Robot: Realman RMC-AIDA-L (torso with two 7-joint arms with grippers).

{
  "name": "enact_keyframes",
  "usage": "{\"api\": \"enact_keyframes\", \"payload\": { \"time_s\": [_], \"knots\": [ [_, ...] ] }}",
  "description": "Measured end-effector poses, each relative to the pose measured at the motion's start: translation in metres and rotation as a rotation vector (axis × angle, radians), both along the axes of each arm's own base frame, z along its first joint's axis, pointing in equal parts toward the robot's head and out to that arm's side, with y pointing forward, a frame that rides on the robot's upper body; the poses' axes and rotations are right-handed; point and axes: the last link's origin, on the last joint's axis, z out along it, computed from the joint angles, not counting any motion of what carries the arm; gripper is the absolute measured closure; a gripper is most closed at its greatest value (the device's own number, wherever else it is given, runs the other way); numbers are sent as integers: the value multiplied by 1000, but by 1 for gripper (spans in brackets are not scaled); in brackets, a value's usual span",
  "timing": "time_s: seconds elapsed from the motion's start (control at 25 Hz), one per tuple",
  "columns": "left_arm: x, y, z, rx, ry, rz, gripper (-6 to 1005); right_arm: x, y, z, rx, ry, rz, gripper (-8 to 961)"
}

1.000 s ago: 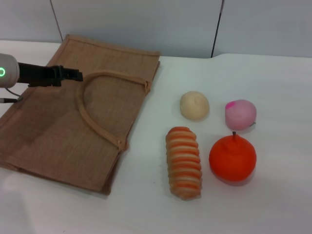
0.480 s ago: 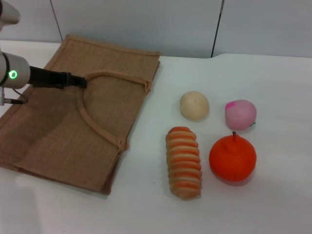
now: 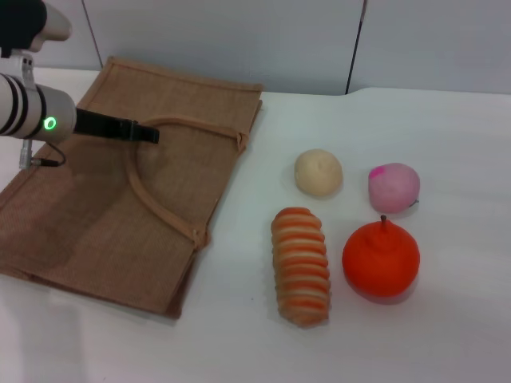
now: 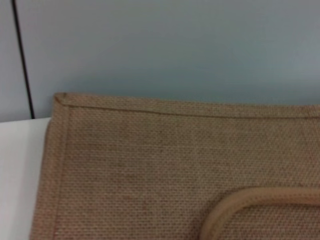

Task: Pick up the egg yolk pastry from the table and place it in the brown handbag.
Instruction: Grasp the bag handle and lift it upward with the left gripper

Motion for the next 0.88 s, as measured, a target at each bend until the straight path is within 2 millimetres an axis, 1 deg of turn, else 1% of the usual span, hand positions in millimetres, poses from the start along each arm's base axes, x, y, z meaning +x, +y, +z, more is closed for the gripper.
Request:
{"api": "enact_keyframes", "payload": {
  "time_s": [0.16, 0.68, 0.88],
  "knots": [
    [1, -1, -4, -9, -1, -2, 217, 0, 0, 0, 0, 1, 0, 98],
    [-2, -3, -7, -26, -7, 15, 216, 0, 0, 0, 1, 0, 0, 98],
    [-2, -2, -8, -43, -10, 25, 372, 0, 0, 0, 1, 0, 0, 98]
  ]
}}
